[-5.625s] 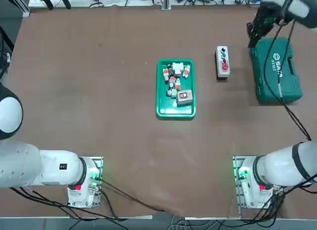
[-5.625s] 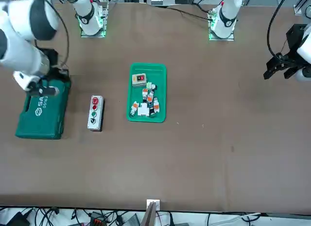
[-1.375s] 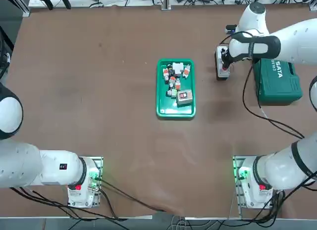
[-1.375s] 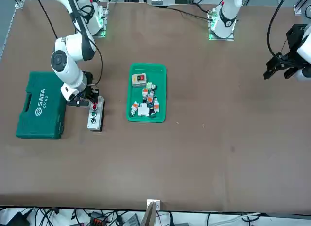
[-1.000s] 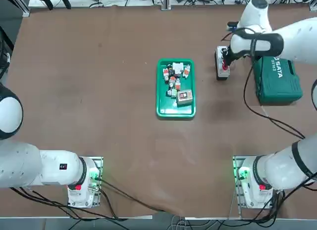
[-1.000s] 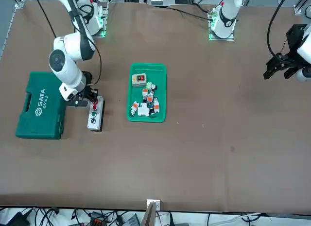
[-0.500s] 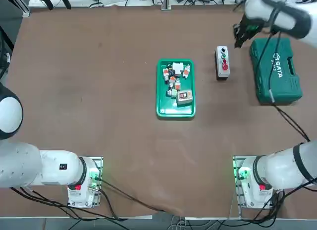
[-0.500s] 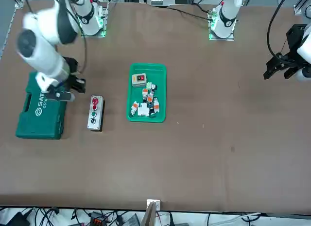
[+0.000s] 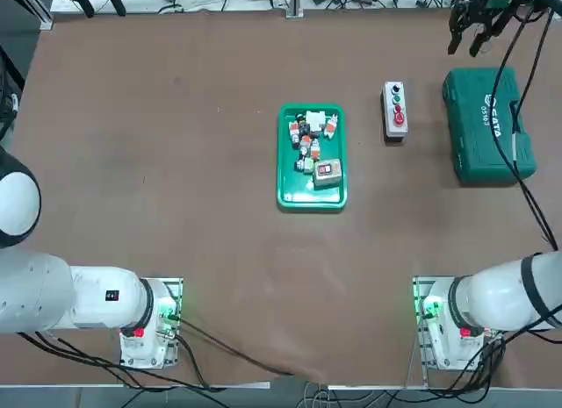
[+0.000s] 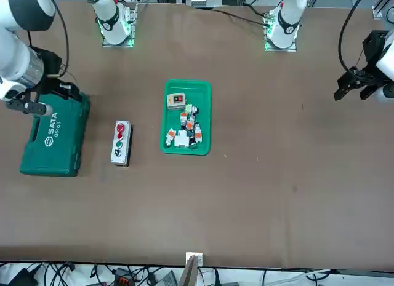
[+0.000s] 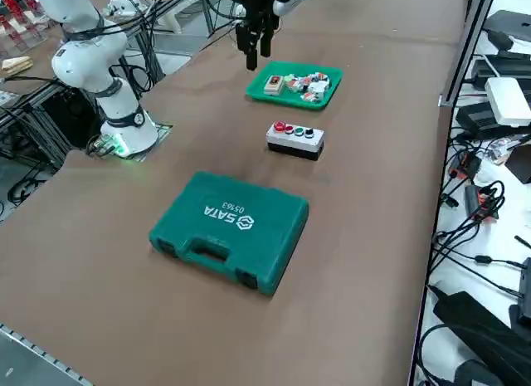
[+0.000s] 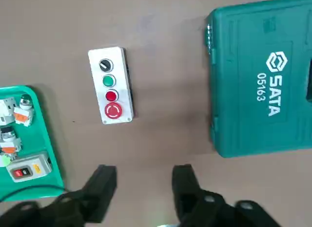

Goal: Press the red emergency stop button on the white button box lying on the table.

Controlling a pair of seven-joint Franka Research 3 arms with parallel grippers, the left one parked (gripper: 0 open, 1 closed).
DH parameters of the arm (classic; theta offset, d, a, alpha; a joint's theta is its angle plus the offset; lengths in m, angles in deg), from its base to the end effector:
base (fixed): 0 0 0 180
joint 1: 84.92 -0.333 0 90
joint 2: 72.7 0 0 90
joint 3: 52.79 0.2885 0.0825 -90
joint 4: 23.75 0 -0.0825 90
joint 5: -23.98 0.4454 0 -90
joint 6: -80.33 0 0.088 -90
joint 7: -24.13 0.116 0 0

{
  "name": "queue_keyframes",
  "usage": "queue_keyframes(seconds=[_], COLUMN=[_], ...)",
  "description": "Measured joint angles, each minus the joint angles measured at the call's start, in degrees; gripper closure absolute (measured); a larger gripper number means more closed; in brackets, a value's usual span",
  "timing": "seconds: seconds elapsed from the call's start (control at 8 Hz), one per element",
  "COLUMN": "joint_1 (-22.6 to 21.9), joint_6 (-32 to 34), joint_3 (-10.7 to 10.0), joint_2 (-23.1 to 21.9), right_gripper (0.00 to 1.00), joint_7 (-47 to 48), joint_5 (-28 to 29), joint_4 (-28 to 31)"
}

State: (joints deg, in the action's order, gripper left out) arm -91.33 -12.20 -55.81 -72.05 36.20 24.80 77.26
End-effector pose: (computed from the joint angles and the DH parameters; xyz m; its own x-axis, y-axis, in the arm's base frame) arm 0.6060 0.0376 0.4829 0.9756 -0.1524 -0.1580 -0.1511 -0.9883 0.0201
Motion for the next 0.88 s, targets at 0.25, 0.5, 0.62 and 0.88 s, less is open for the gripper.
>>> queue_keyframes(seconds=[0.25,0.5,0.62,0.88], joint_1=[1.2,3.2,4.2,6.2], joint_6=[7.8,11.4,11.4,7.0], joint_3=[-0.5,-0.5,0.8,3.1], joint_2=[-0.2,-1.0,-2.0,-3.4], right_gripper=[0.0,0.0,0.0,0.0], joint_7=[-0.1,-4.3,-6.2,-7.0], joint_5=[-0.9,-3.4,-3.6,-2.2], joint_4=[-4.0,-8.9,-9.5,-9.3])
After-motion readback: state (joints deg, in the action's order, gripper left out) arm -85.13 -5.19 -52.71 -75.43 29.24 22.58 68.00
